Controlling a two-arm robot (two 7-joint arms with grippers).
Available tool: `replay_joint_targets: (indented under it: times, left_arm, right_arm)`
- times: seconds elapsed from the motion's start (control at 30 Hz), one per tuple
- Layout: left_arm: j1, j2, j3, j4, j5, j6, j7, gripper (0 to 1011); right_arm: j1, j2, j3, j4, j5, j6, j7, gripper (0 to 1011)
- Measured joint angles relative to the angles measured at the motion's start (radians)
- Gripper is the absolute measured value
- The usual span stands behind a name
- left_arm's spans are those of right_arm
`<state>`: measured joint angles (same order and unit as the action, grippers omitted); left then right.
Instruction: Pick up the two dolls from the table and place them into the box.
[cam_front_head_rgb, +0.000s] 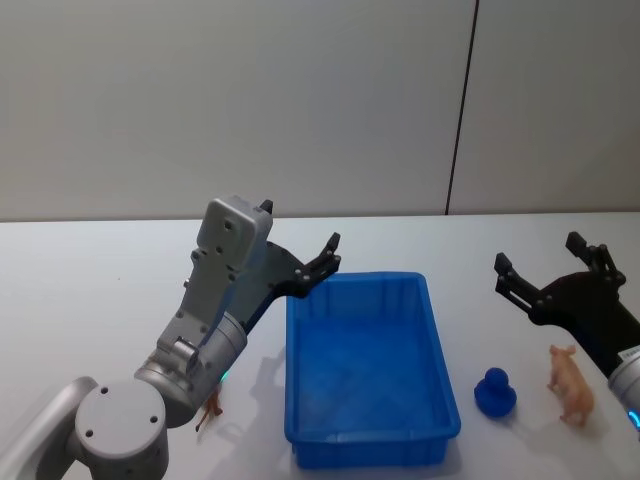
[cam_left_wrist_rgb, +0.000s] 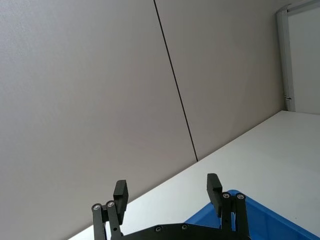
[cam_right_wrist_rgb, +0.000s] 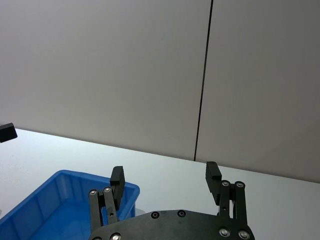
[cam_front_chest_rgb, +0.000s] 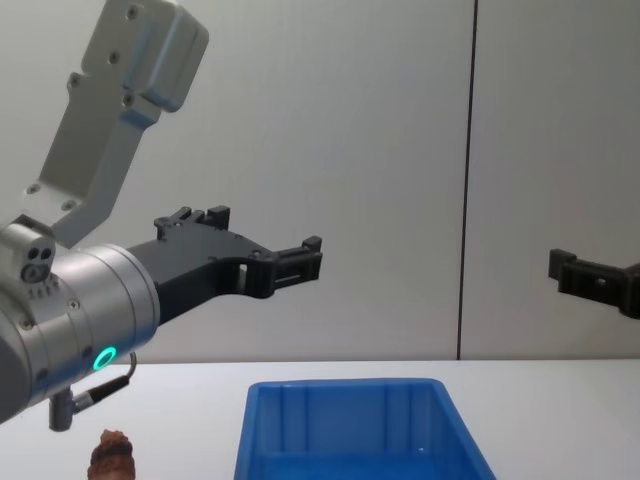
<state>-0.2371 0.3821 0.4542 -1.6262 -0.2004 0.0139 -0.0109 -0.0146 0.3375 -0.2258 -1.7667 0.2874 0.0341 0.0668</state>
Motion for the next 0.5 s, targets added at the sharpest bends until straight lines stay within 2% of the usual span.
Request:
replay_joint_targets:
  times: [0.5]
  left_arm:
    - [0.000,0.000,0.000,0.000,0.000,0.000,0.000,1001]
  right_arm:
    - [0.000,0.000,0.000,0.000,0.000,0.000,0.000,1001]
